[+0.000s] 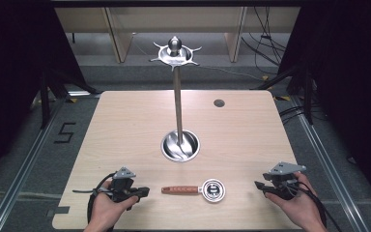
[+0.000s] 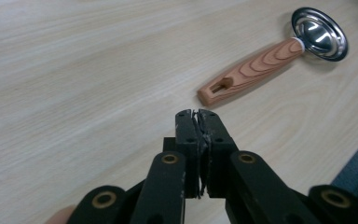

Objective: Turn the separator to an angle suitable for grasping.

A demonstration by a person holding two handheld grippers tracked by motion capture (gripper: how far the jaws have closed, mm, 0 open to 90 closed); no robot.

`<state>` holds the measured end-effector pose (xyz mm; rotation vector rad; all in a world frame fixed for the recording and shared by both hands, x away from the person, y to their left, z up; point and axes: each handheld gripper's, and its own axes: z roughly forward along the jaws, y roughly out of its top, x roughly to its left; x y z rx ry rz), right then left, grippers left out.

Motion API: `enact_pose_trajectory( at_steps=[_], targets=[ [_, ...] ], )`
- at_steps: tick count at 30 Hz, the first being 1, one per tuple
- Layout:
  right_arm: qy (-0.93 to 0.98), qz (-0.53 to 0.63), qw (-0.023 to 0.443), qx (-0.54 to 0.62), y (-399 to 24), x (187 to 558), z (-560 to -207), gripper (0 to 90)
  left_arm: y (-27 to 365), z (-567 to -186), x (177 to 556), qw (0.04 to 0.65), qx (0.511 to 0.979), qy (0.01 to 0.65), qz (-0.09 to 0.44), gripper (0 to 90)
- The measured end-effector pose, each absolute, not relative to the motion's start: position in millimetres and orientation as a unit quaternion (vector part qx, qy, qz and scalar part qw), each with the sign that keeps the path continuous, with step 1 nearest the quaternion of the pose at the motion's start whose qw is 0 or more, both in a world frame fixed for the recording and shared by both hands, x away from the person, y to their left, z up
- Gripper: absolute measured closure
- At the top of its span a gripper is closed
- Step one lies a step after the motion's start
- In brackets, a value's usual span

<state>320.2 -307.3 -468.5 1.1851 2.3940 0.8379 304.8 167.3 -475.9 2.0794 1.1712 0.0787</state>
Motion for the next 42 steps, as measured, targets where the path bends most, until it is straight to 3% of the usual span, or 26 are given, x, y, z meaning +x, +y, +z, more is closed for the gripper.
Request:
enact_pose_trajectory(
  at_steps=[6,10,11,15,30,42],
  targets=[
    [0.840,0.303,0.174,0.415,-306,320,-466,57.0,136,-473,302,0.355,0.840,0.410,0.006,87.9],
    [0.844,0.302,0.166,0.410,-303,319,-463,66.6,123,-473,304,0.337,0.861,0.380,0.006,88.3],
    [0.845,0.301,0.165,0.410,-301,319,-463,69.0,118,-472,308,0.308,0.882,0.355,-0.001,88.5],
    [0.842,0.309,0.157,0.413,-296,319,-462,75.3,106,-477,311,0.288,0.890,0.354,-0.008,88.8],
    [0.846,0.304,0.160,0.407,-299,318,-460,71.9,87,-487,342,0.255,0.884,0.393,-0.013,89.0],
    [0.848,0.300,0.154,0.410,-298,317,-461,70.3,83,-482,375,0.250,0.874,0.416,0.020,88.9]
  ],
)
